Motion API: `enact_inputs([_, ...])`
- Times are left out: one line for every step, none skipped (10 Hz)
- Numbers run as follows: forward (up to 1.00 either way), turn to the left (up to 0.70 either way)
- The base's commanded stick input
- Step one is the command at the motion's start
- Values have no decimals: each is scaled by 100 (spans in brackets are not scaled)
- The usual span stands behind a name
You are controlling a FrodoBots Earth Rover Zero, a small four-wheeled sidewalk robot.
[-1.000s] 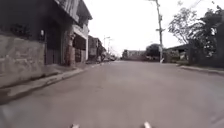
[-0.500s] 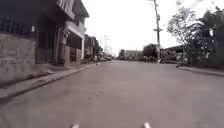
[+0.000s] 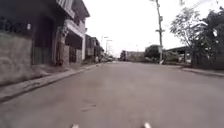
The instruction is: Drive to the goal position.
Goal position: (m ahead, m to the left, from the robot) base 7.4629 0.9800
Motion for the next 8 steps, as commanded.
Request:
enact_inputs([70,0])
enact_inputs([70,0])
enact_inputs([70,0])
enact_inputs([70,0])
enact_inputs([70,0])
enact_inputs([70,0])
enact_inputs([70,0])
enact_inputs([70,0])
